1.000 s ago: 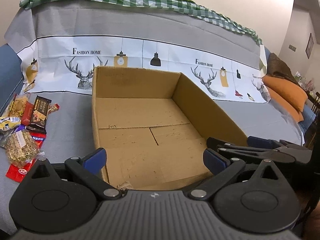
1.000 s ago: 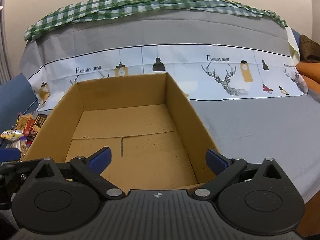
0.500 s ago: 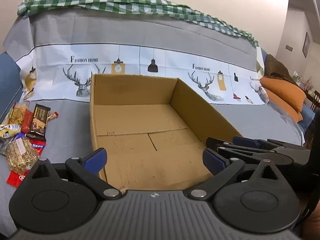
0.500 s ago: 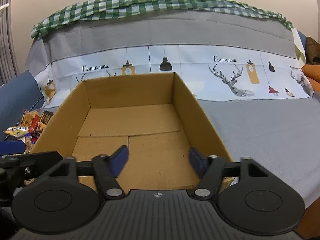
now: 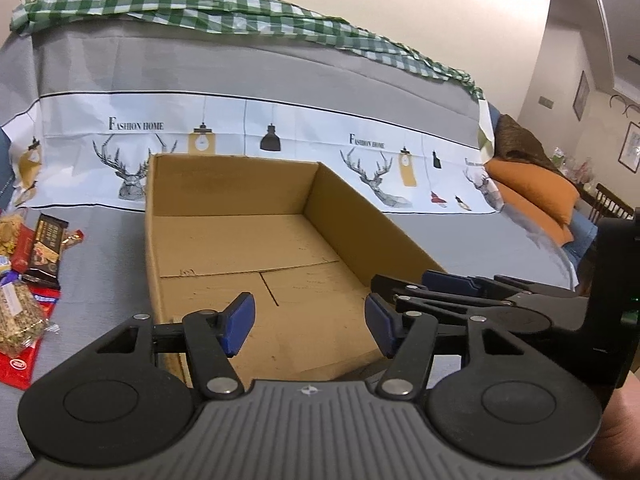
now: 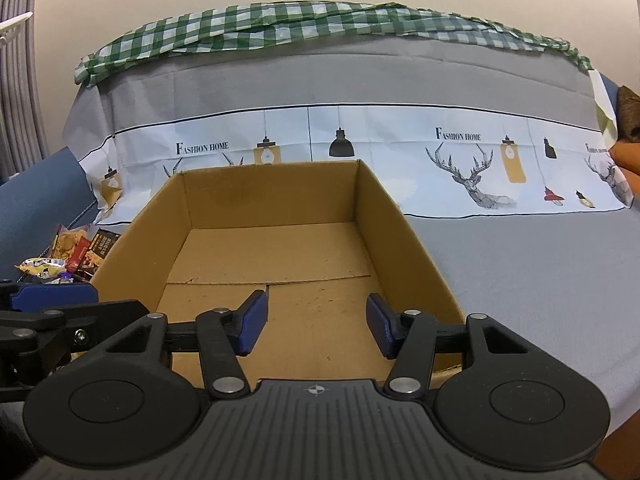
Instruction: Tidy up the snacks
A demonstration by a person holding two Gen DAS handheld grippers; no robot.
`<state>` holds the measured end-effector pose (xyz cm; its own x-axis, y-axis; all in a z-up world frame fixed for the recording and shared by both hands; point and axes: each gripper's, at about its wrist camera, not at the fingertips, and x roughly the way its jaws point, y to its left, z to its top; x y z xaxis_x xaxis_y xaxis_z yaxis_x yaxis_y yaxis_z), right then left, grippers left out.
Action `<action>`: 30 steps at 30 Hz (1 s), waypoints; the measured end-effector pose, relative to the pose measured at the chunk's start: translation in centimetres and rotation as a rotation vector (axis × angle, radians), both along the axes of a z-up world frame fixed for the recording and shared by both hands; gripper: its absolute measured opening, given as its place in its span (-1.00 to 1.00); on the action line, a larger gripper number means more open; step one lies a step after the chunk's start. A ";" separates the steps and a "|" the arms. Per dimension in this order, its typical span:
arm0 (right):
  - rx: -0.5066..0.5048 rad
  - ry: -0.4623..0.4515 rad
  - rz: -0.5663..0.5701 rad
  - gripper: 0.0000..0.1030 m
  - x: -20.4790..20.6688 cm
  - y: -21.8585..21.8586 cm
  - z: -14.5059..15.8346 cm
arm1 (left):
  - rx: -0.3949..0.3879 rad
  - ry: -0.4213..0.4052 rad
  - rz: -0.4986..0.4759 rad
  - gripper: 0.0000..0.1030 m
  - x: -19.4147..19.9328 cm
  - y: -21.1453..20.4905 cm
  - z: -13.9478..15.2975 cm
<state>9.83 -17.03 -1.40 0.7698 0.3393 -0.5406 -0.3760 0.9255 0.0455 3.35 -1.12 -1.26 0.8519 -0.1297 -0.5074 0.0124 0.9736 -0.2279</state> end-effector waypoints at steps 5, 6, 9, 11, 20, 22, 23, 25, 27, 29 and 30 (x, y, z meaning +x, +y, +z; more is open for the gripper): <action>-0.002 -0.008 -0.009 0.09 0.0 0.0 -0.1 | -0.010 -0.018 -0.030 0.27 -0.1 0.0 0.3; -0.004 -0.010 -0.011 0.09 -0.1 0.1 -0.1 | -0.008 -0.024 -0.033 0.27 -0.1 0.1 0.4; 0.000 -0.025 -0.014 0.09 -0.3 0.3 0.0 | -0.001 -0.045 -0.035 0.27 -0.3 0.6 0.6; 0.004 -0.037 -0.015 0.09 -0.5 0.5 0.2 | 0.005 -0.047 -0.046 0.25 -0.4 1.1 0.7; 0.046 -0.040 -0.023 0.23 -1.2 1.8 0.8 | 0.174 -0.081 -0.299 -0.04 0.3 3.8 3.2; 0.063 -0.035 -0.023 0.23 -1.3 2.3 1.1 | 0.185 -0.072 -0.368 -0.08 0.3 5.2 3.1; 0.074 -0.030 -0.022 0.23 -1.4 2.6 1.3 | 0.182 -0.071 -0.398 -0.09 0.1 6.0 3.0; 0.091 -0.026 -0.019 0.23 -1.6 3.3 1.6 | 0.183 -0.093 -0.406 -0.09 -0.5 7.6 2.3; 0.104 -0.016 -0.008 0.23 -1.8 4.2 1.9 | 0.113 -0.079 -0.345 -0.09 -0.5 9.9 1.3; 0.110 0.000 0.004 0.22 -2.1 5.4 2.0 | 0.029 -0.067 -0.285 -0.09 -0.3 11.9 1.3; 0.111 0.005 0.012 0.21 -2.3 6.0 2.0 | 0.009 -0.084 -0.263 -0.09 -0.5 12.6 1.5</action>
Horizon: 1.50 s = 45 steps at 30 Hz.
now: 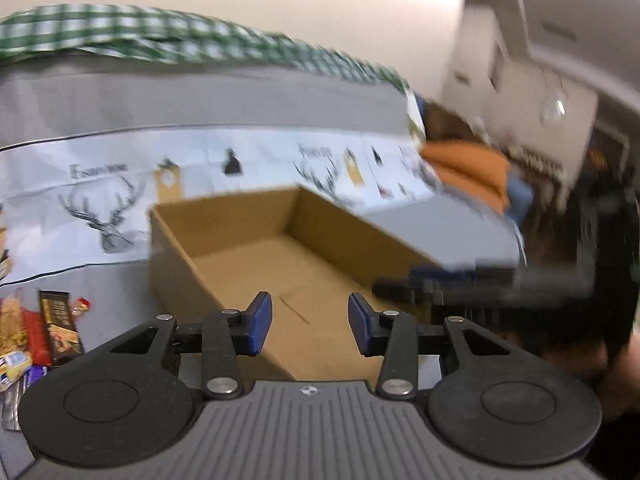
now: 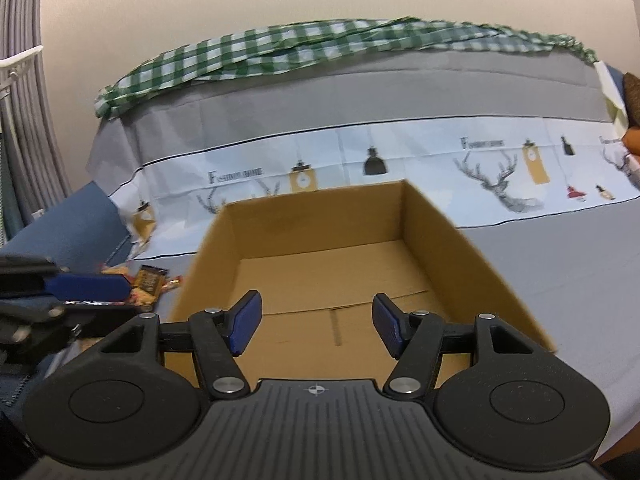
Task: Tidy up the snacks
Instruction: 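Move both tools toward the snack pile beside the box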
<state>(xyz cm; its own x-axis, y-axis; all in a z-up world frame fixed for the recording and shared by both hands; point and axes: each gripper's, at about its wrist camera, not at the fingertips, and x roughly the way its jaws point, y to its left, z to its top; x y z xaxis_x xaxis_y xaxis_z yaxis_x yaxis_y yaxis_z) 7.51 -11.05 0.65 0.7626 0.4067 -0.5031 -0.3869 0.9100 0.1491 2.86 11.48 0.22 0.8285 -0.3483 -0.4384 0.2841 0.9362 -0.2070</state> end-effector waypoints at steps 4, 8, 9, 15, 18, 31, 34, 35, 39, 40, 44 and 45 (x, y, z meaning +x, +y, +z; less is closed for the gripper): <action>0.004 0.013 0.050 0.10 -0.9 3.0 0.3 | -0.022 0.011 0.078 -0.09 0.1 1.6 0.2; 0.020 0.027 0.111 0.09 -1.8 6.5 0.4 | -0.044 0.047 0.166 -0.06 0.9 3.5 0.4; 0.020 0.031 0.126 0.09 -2.0 7.4 0.3 | -0.058 0.064 0.192 -0.06 1.1 4.2 0.4; 0.002 0.043 0.226 0.10 -3.8 12.3 -0.3 | -0.157 0.144 0.332 -0.06 0.9 8.9 -0.1; -0.045 0.020 0.263 0.10 -4.9 14.2 -1.1 | -0.189 0.178 0.360 -0.06 0.7 10.4 -0.4; -0.065 0.073 0.431 -0.18 -5.3 20.2 -5.0 | -0.174 0.243 0.472 -0.23 -0.3 15.0 -1.8; -0.060 0.105 0.436 -0.18 -4.5 21.2 -6.3 | -0.202 0.273 0.535 -0.23 -0.4 16.6 -2.2; -0.074 0.117 0.428 -0.18 -4.2 21.7 -6.8 | -0.206 0.283 0.559 -0.23 -0.5 17.1 -2.4; -0.079 0.192 0.415 0.06 -2.8 23.3 -8.6 | -0.244 0.325 0.640 -0.22 -0.5 18.9 -3.1; -0.097 0.199 0.407 0.25 -2.7 23.8 -9.0 | -0.255 0.336 0.648 -0.22 -0.5 19.1 -3.2; -0.094 0.257 0.407 0.47 -1.9 25.6 -10.2 | -0.262 0.359 0.661 -0.07 -0.1 19.2 -3.5; -0.101 0.256 0.405 0.56 -1.8 26.0 -10.4 | -0.256 0.364 0.664 0.06 -0.1 19.1 -3.6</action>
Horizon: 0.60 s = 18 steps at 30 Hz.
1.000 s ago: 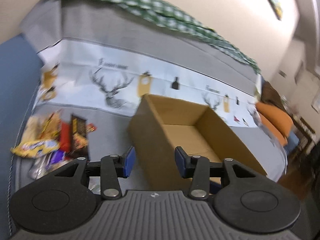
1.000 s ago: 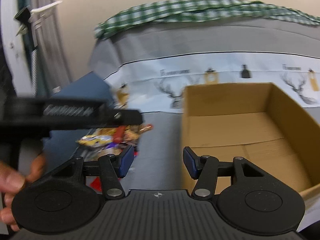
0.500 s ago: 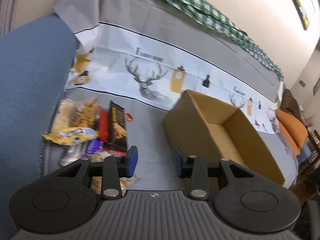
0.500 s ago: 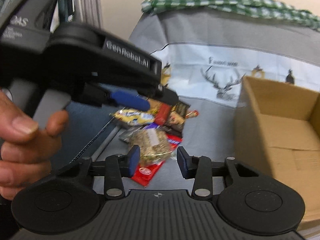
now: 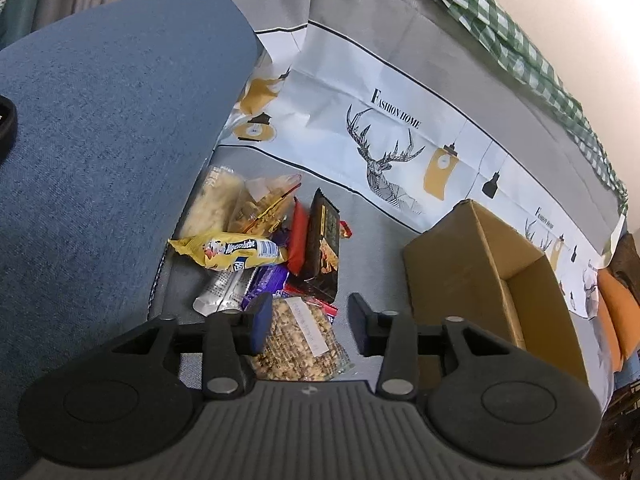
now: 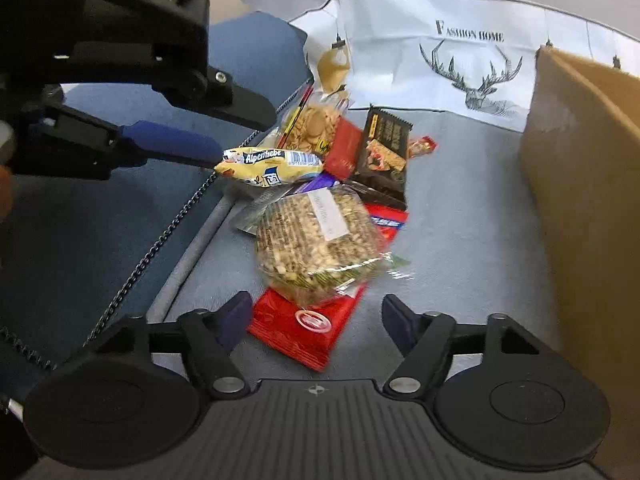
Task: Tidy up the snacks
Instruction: 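Move both tools toward the snack pile beside the box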
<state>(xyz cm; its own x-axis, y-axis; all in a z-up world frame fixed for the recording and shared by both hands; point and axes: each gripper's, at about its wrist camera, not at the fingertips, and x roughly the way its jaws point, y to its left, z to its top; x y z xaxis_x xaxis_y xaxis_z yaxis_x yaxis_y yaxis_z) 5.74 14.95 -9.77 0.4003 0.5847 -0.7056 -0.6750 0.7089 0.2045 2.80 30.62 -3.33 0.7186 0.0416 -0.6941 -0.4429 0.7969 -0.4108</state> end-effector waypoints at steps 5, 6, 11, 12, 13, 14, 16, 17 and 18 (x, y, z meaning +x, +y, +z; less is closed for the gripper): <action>-0.068 0.005 0.016 0.74 0.5 2.0 -1.3 | -0.004 0.007 0.016 0.20 -0.2 0.2 -0.1; -0.089 -0.023 0.019 0.74 0.4 2.2 -1.5 | -0.008 0.008 0.023 0.20 -0.2 0.3 -0.1; -0.145 -0.071 0.038 0.42 0.3 2.1 -1.3 | -0.033 0.014 0.040 0.23 -0.4 0.7 -0.3; -0.156 -0.083 0.036 0.20 0.2 1.8 -1.0 | -0.036 0.016 0.036 0.27 -0.4 0.6 -0.4; -0.165 -0.089 0.038 0.05 0.1 1.5 -0.7 | -0.033 0.018 0.032 0.30 -0.4 0.5 -0.4; -0.177 -0.095 0.039 -0.30 0.0 1.1 -0.4 | -0.026 0.022 0.030 0.30 -0.3 0.4 -0.4; -0.194 -0.082 0.040 -0.79 0.1 0.0 0.2 | -0.017 0.030 0.029 0.31 -0.2 0.2 -0.4; -0.189 -0.054 0.047 -0.86 0.3 -0.6 0.5 | -0.018 0.033 0.031 0.31 -0.3 0.1 -0.4; -0.186 -0.032 0.051 -0.99 0.4 -1.1 0.8 | -0.020 0.036 0.035 0.31 -0.3 0.1 -0.5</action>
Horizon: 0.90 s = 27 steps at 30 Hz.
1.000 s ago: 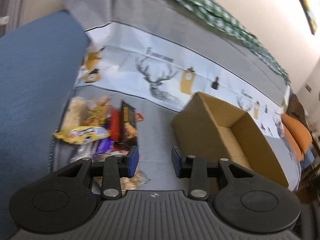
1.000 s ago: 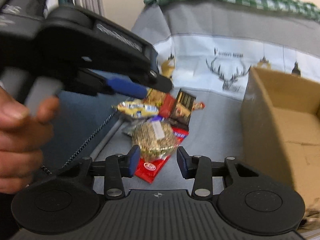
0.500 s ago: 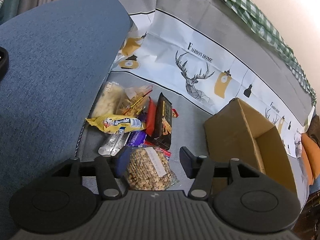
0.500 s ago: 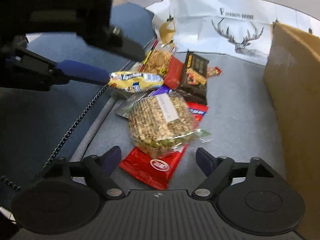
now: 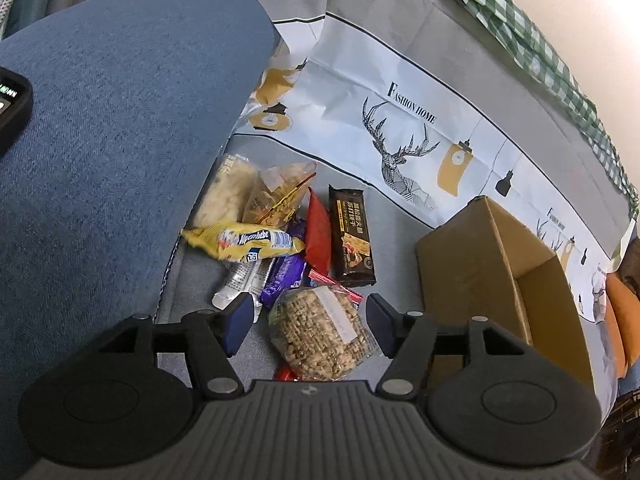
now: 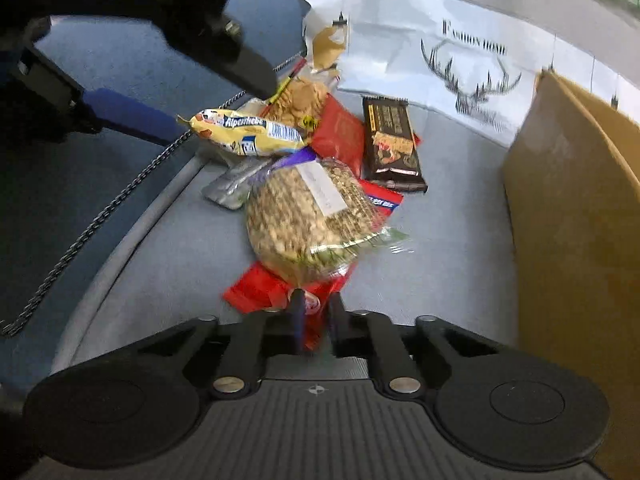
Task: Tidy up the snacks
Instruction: 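Move both tools toward the snack pile beside the box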
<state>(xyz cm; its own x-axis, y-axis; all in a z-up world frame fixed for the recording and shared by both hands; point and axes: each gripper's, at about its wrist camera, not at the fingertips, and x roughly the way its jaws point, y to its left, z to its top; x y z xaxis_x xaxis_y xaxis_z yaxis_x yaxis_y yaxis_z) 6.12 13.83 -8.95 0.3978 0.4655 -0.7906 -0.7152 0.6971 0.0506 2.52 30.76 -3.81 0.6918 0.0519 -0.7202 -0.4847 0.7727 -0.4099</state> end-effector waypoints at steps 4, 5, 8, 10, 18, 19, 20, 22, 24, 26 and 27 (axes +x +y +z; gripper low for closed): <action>0.028 0.039 0.046 -0.99 -1.0 -3.0 1.1 | -0.003 0.004 0.010 0.31 -0.3 -0.1 0.0; 0.048 0.057 0.057 -0.97 -1.3 -3.9 1.2 | 0.000 0.004 0.011 0.31 -0.4 -0.1 0.1; 0.100 0.062 0.053 -0.90 -1.6 -4.8 1.7 | 0.008 0.002 0.015 0.31 -0.4 -0.2 0.2; 0.144 0.038 0.049 -0.53 -1.7 -4.7 2.1 | 0.008 0.001 0.019 0.31 -0.4 -0.1 0.2; 0.199 0.020 0.018 0.17 -0.5 -2.1 0.4 | 0.013 -0.002 0.012 0.31 -0.1 0.0 0.1; 0.196 0.022 0.011 0.27 -0.4 -1.6 0.0 | 0.015 -0.002 0.012 0.31 -0.1 0.0 0.1; 0.193 0.023 0.002 0.31 -0.3 -1.2 -0.3 | 0.018 -0.001 0.011 0.32 0.0 -0.1 0.1; 0.183 0.021 -0.014 0.45 -0.1 -0.1 -1.0 | 0.024 -0.001 0.009 0.33 0.1 -0.1 0.1; 0.158 0.005 -0.029 0.55 0.2 1.0 -1.7 | 0.026 -0.001 0.006 0.35 0.2 -0.2 0.1; 0.120 -0.025 -0.057 0.68 0.5 2.1 -2.2 | 0.028 0.004 0.000 0.36 0.4 -0.2 0.1; 0.104 -0.038 -0.069 0.73 0.6 2.5 -2.2 | 0.030 0.006 -0.003 0.37 0.5 -0.2 0.0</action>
<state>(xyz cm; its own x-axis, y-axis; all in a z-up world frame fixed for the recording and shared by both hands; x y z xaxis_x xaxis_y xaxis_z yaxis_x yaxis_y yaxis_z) 6.73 16.33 -11.19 0.4601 0.5146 -0.7236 -0.6688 0.7369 0.0988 3.01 30.60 -3.80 0.6876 0.0716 -0.7225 -0.4846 0.7863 -0.3833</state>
